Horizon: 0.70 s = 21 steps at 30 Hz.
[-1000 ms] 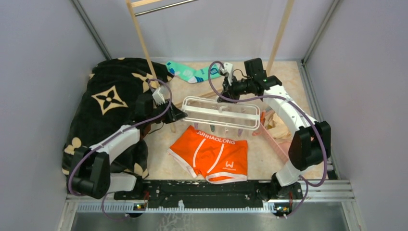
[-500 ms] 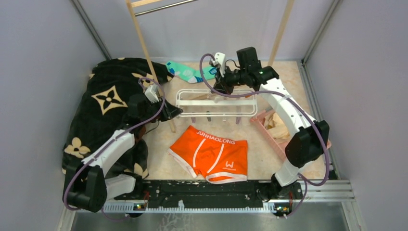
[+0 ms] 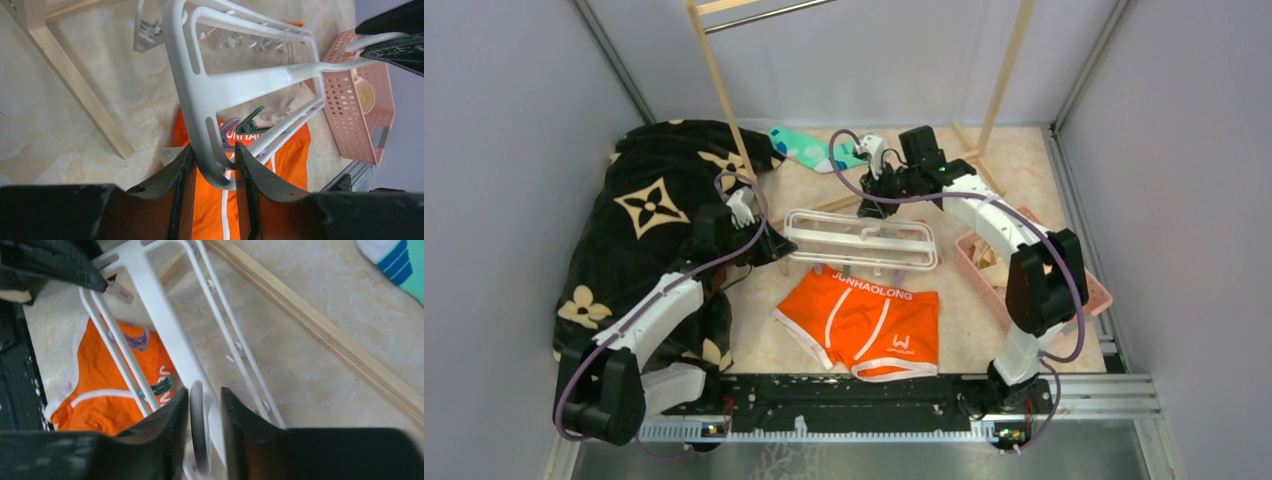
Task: Clip the underwear to the hanger
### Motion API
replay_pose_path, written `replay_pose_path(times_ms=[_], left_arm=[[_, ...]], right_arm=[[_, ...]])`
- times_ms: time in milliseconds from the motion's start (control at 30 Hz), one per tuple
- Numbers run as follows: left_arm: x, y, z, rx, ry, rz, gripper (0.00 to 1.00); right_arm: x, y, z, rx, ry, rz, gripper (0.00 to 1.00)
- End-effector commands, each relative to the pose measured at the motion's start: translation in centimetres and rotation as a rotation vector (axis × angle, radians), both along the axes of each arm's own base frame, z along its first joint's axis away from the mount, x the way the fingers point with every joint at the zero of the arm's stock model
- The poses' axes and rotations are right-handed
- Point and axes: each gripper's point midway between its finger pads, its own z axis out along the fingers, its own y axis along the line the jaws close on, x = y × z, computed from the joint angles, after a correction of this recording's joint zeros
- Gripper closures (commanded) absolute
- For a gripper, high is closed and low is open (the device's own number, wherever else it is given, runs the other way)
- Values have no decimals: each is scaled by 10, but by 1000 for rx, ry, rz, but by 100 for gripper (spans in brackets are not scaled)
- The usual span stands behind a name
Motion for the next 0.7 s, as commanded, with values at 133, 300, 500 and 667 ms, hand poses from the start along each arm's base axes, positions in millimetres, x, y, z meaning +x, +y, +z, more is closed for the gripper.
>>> replay_pose_path(times_ms=[133, 300, 500, 667], left_arm=[[-3, -10, -3, 7, -13, -74, 100], [-3, -11, -2, 3, -16, -77, 100], [-2, -12, 2, -10, -19, -74, 100], [-2, -13, -2, -9, -9, -76, 100]], right_arm=[[36, -32, 45, 31, -155, -239, 46], [42, -97, 72, 55, -226, -599, 43], [-10, -122, 73, 223, -115, -798, 42], [-42, -110, 59, 265, -58, -686, 40]])
